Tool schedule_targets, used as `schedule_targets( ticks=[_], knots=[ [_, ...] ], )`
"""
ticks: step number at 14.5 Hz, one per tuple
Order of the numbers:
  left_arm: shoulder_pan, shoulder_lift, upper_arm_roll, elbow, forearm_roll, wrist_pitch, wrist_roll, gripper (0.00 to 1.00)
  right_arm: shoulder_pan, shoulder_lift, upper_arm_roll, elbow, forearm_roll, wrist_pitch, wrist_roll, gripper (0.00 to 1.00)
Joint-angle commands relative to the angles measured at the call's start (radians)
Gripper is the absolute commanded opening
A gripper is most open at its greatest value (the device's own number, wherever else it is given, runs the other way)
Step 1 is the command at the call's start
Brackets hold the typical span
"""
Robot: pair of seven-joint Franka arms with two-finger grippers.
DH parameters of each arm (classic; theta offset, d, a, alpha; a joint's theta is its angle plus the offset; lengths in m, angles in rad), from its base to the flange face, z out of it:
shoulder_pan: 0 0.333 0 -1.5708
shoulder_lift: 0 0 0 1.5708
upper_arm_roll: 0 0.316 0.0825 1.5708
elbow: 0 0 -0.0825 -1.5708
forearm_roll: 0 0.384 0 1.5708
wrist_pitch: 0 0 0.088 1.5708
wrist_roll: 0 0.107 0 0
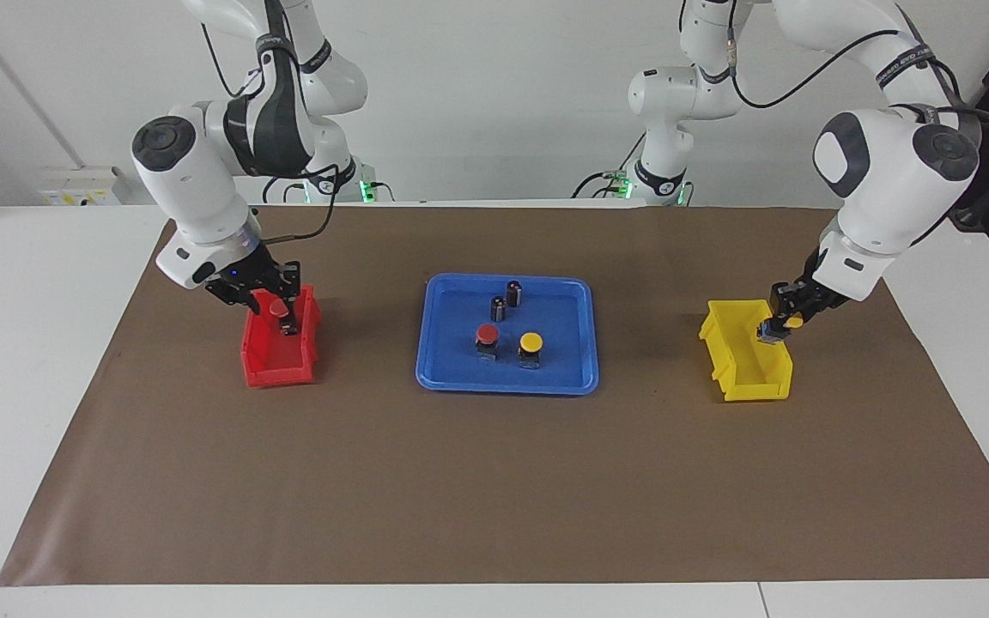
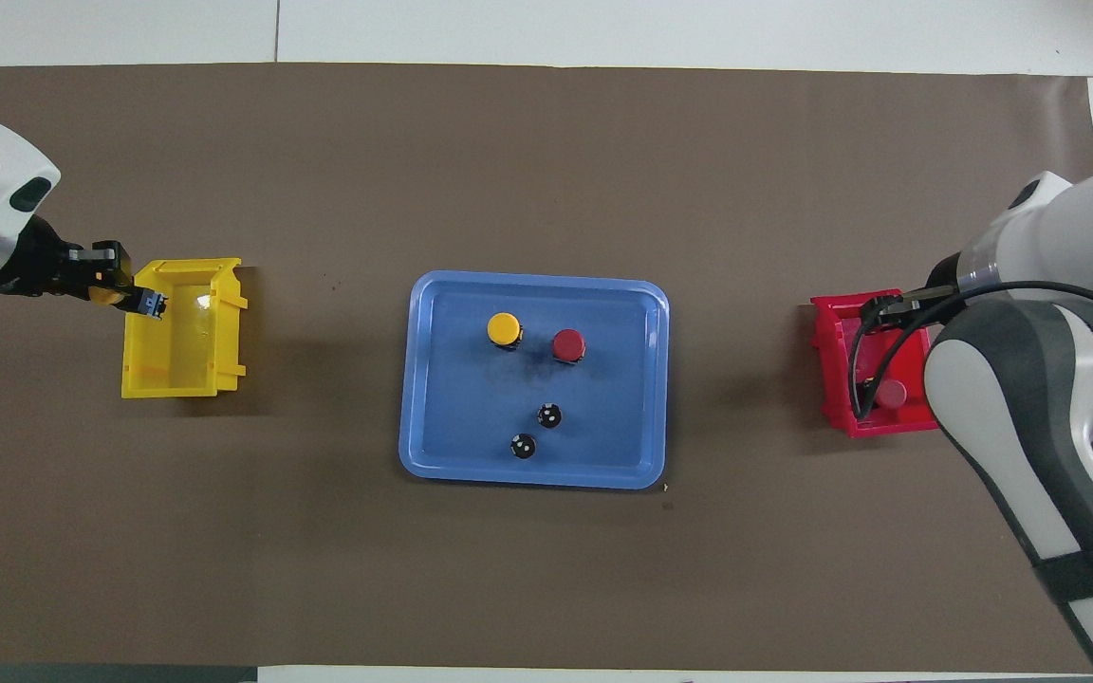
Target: Sort red and yellow buttons by color
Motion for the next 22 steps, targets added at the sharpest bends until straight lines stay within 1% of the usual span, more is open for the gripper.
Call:
schedule_targets(
  ticks=[1, 3, 4, 6, 7, 9, 10, 11, 12, 13, 14, 15, 17, 20, 21, 22],
  knots=[
    [0.008, -0.076, -0.011, -0.139, -0.002, 0.065, 0.014, 0.02, 0.143, 0.113, 0.003, 0.178, 0.010, -0.010, 0.191, 0.71],
    [0.008, -0.072, -0.011, -0.182, -0.002, 0.119, 0.007, 0.02, 0.260, 0.194, 0.003, 0.262, 0.010, 0.037, 0.387, 0.82],
    [0.008, -0.069, -0.011, -0.205, -0.002, 0.151, 0.004, 0.02, 0.295, 0.237, 0.003, 0.293, 0.010, 0.068, 0.461, 0.85],
    [0.008, -0.061, -0.011, -0.243, -0.002, 0.195, 0.002, 0.02, 0.364, 0.307, 0.003, 0.333, 0.000, 0.083, 0.563, 0.85],
    [0.010, -0.060, -0.011, -0.267, -0.002, 0.232, 0.002, 0.02, 0.389, 0.324, 0.003, 0.316, 0.000, 0.129, 0.581, 0.85],
    [0.016, -0.060, -0.011, -0.303, -0.002, 0.271, 0.002, 0.02, 0.401, 0.338, 0.003, 0.259, 0.000, 0.194, 0.584, 0.83],
    [0.028, -0.060, -0.011, -0.309, -0.002, 0.275, 0.002, 0.08, 0.404, 0.338, 0.003, 0.238, 0.000, 0.218, 0.586, 0.83],
    [0.028, -0.058, -0.011, -0.306, -0.002, 0.274, 0.002, 0.28, 0.407, 0.344, 0.003, 0.229, 0.000, 0.237, 0.592, 0.82],
    [0.028, -0.057, -0.011, -0.300, -0.002, 0.274, 0.004, 0.62, 0.421, 0.355, 0.003, 0.229, 0.002, 0.243, 0.600, 0.82],
    [0.028, -0.055, -0.011, -0.288, -0.002, 0.265, 0.004, 0.74, 0.436, 0.366, 0.003, 0.227, 0.002, 0.246, 0.615, 0.82],
    [0.025, -0.046, -0.011, -0.266, -0.002, 0.251, 0.001, 0.79, 0.440, 0.369, 0.003, 0.222, 0.000, 0.248, 0.621, 0.82],
    [0.020, -0.047, -0.011, -0.254, -0.002, 0.225, 0.001, 0.81, 0.440, 0.367, 0.003, 0.210, 0.000, 0.254, 0.621, 0.82],
    [0.017, -0.072, -0.013, -0.208, -0.002, 0.133, -0.001, 0.82, 0.441, 0.360, 0.003, 0.183, 0.000, 0.268, 0.620, 0.82],
    [0.014, -0.112, -0.016, -0.055, -0.002, -0.067, -0.001, 0.82, 0.441, 0.349, 0.003, 0.120, 0.000, 0.326, 0.618, 0.82],
    [0.013, -0.103, -0.021, 0.008, -0.002, -0.117, -0.004, 0.82, 0.441, 0.341, 0.003, 0.106, 0.000, 0.332, 0.618, 0.82],
    [0.000, -0.093, -0.025, 0.033, -0.002, -0.119, -0.012, 0.82, 0.441, 0.340, 0.003, 0.101, 0.000, 0.332, 0.618, 0.82]
  ],
)
